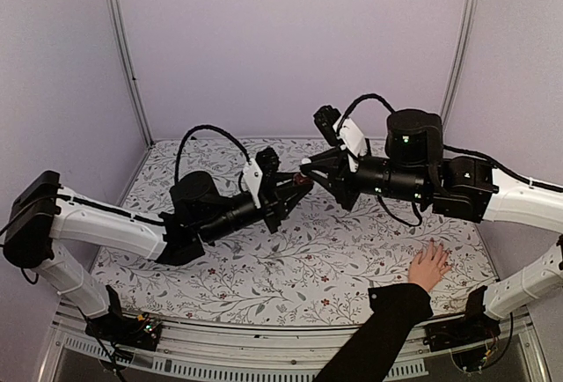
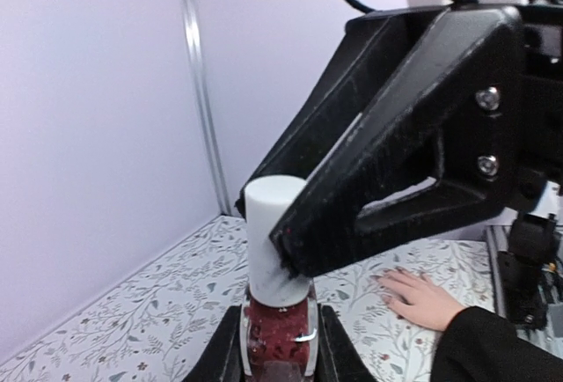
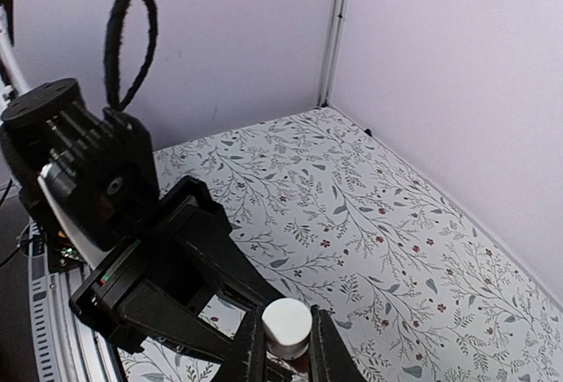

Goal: Paint the nails
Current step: Screw the nail polish bottle.

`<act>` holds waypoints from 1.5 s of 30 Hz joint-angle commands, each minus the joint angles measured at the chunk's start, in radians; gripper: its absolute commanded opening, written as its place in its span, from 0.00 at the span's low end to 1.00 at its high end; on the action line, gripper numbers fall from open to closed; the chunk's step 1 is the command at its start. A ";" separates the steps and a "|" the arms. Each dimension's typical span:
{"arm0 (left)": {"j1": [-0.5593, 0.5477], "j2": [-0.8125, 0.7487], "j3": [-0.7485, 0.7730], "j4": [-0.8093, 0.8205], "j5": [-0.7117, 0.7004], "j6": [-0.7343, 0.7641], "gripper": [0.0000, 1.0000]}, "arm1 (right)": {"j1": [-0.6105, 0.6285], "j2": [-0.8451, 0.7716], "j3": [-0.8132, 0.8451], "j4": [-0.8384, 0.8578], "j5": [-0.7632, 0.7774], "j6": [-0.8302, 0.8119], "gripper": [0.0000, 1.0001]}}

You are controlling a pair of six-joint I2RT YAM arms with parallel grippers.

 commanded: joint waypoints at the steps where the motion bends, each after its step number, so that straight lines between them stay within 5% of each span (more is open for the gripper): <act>1: -0.067 0.083 0.098 0.124 -0.268 0.114 0.00 | 0.020 0.071 -0.049 0.061 0.086 0.087 0.00; 8: -0.100 0.190 0.149 0.241 -0.443 0.147 0.00 | 0.020 0.116 -0.074 0.181 0.209 0.181 0.00; 18: -0.106 0.193 0.142 0.233 -0.429 0.152 0.00 | 0.020 0.137 -0.079 0.214 0.208 0.192 0.01; 27: -0.098 0.126 0.097 0.158 -0.360 0.145 0.00 | 0.018 0.061 -0.105 0.206 0.188 0.174 0.19; 31: -0.095 0.083 0.087 0.062 -0.329 0.122 0.00 | 0.018 -0.011 -0.140 0.207 0.183 0.154 0.40; 39: -0.052 -0.041 0.067 -0.162 -0.073 0.094 0.01 | 0.010 -0.186 -0.224 0.193 -0.013 0.025 0.72; 45: 0.010 -0.102 0.094 -0.371 0.379 0.095 0.00 | 0.006 -0.248 -0.221 0.089 -0.210 -0.058 0.82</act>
